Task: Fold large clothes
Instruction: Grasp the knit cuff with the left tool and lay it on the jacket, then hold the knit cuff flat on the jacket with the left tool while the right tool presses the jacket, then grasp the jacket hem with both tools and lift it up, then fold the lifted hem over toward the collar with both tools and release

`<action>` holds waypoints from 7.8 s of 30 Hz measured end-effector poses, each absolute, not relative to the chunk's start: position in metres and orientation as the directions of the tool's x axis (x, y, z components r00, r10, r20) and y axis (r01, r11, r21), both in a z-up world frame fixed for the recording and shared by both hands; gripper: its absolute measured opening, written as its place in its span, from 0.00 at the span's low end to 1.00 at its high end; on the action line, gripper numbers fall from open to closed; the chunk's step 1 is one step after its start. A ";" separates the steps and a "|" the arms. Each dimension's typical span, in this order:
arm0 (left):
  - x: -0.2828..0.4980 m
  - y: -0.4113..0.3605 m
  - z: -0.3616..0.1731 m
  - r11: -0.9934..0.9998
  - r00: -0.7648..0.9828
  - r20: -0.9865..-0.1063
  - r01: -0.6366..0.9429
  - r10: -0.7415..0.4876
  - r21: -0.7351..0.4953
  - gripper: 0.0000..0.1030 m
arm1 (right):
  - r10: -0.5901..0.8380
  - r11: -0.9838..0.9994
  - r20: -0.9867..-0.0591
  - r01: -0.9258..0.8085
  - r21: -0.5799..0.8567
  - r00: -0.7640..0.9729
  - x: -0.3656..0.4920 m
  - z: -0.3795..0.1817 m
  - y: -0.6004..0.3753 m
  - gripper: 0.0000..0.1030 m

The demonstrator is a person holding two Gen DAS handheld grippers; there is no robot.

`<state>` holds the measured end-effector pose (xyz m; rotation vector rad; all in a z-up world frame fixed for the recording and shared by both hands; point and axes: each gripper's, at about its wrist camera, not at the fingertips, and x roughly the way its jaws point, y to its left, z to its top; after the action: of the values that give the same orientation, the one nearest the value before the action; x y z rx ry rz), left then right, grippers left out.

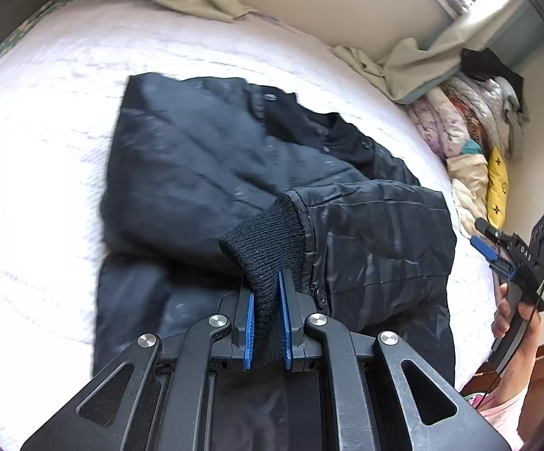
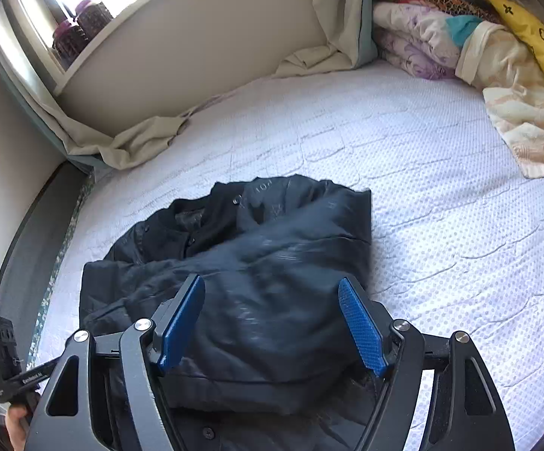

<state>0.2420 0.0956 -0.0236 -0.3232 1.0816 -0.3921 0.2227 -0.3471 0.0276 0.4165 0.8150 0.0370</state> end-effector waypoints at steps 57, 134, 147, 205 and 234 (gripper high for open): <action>0.253 0.028 -0.073 0.977 0.526 -0.843 0.213 -0.110 0.005 0.50 | 0.001 0.998 -0.764 0.048 0.042 0.645 0.259 -0.070 -0.286 0.40; 0.229 0.106 -0.007 0.974 0.630 -0.748 0.073 -0.211 -0.213 0.83 | 0.284 0.940 -0.704 -0.042 0.340 0.652 0.214 -0.013 -0.282 0.59; 0.202 0.177 -0.036 0.948 0.434 -0.861 -0.045 -0.265 -0.314 0.83 | 0.397 0.820 -0.774 0.189 0.541 0.493 0.185 -0.034 -0.353 0.66; 0.002 0.201 -0.028 0.716 0.203 -0.691 0.087 -0.694 -0.693 0.22 | 0.765 0.589 -0.553 -0.009 0.808 0.329 -0.026 -0.063 -0.353 0.11; 0.158 0.197 0.056 0.580 0.437 -0.511 0.030 -0.740 -0.814 0.22 | 0.711 0.547 -0.404 -0.091 0.832 0.575 0.103 0.025 -0.371 0.10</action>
<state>0.1575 0.1965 0.0565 -0.8304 1.0151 -0.5544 0.1031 -0.3706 0.0247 0.8672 0.8288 0.5460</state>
